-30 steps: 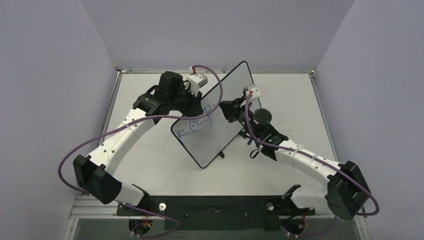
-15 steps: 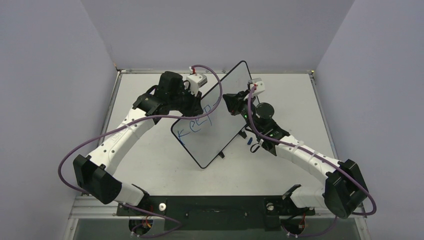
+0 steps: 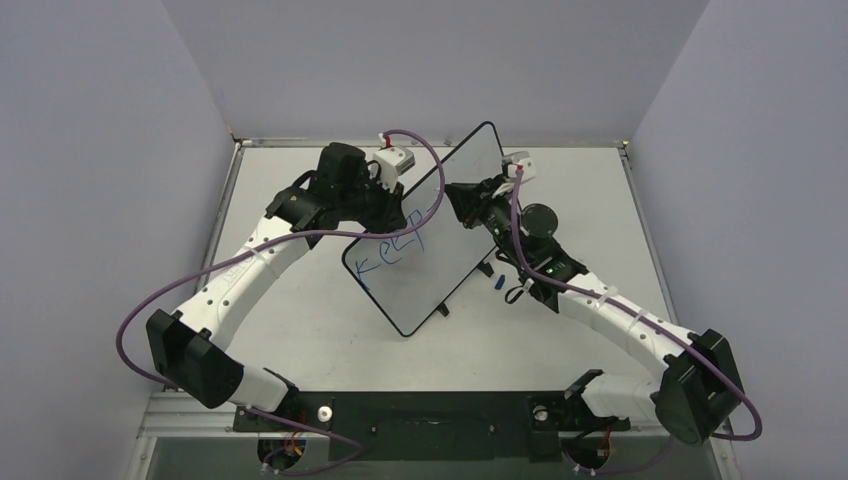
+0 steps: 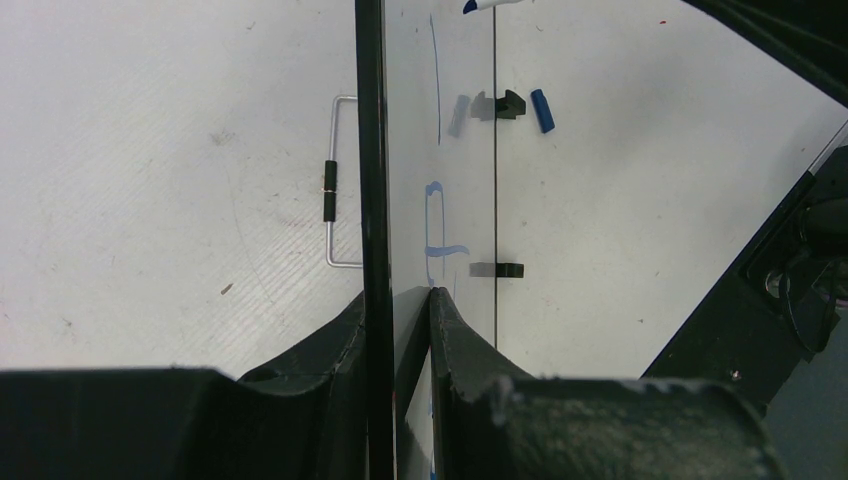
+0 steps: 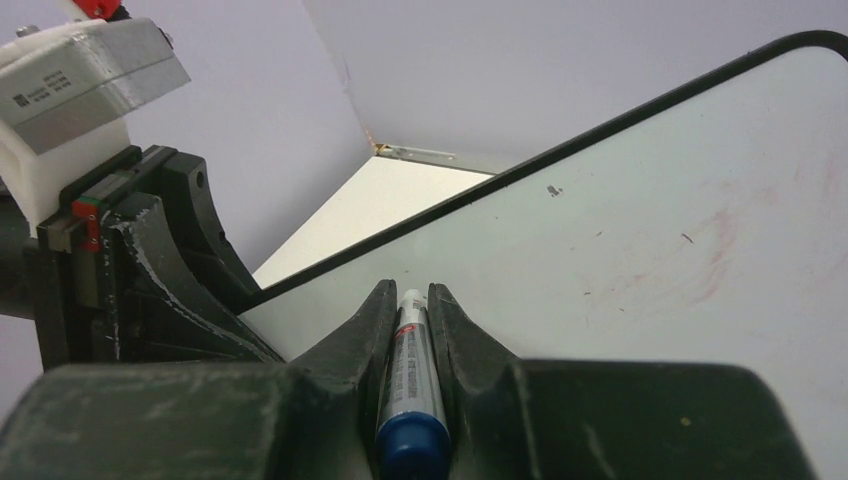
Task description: Write a sentence on the whiteboard
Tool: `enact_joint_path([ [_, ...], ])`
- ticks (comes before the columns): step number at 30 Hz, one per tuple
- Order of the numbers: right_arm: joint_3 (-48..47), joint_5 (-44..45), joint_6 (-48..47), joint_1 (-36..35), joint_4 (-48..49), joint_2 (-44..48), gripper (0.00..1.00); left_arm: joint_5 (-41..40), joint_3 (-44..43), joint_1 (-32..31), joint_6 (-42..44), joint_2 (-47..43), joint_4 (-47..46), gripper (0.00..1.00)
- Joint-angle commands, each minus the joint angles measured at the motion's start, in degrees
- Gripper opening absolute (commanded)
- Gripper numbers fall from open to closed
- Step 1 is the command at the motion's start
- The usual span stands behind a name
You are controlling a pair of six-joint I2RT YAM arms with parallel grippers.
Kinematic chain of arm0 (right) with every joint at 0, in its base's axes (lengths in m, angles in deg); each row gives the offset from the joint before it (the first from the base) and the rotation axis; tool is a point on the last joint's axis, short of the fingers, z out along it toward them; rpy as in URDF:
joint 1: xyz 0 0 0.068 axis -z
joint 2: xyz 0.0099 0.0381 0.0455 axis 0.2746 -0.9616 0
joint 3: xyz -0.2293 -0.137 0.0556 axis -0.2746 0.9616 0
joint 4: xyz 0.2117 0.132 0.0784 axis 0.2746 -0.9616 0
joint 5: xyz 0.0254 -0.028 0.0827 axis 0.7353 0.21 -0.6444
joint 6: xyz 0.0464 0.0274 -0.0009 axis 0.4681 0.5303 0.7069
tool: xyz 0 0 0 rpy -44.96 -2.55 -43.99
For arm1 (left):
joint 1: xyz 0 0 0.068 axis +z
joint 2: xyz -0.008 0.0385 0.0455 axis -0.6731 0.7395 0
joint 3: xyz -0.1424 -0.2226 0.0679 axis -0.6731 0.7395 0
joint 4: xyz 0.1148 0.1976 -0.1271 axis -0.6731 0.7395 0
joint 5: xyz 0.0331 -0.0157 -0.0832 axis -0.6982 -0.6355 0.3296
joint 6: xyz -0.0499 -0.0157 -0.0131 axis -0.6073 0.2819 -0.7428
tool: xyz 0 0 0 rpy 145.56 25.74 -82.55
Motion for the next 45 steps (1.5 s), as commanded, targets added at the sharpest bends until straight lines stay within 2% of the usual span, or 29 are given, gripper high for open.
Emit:
enact_joint_path([
  [1,-3.33,-1.92,1.12,-0.17,2.87,-0.47,0.0,-3.38,1.36,-0.61,4.61,1.92,-5.24,0.0],
  [10,-5.89,-2.86,1.43,-0.25,2.57,-2.76,0.0,-3.24,1.37,-0.64,4.61,1.98,-5.26,0.0],
  [21,-4.74,-2.91,1.35,-0.36,0.73,-4.87,0.0,-3.28,1.56,-0.55,4.62,1.5,-5.32,0.0],
  [45,5.48,0.38,0.25,-0.96,-2.98,-3.24,0.0,-3.37,1.7,-0.46,4.58,1.03,-5.32,0.0],
])
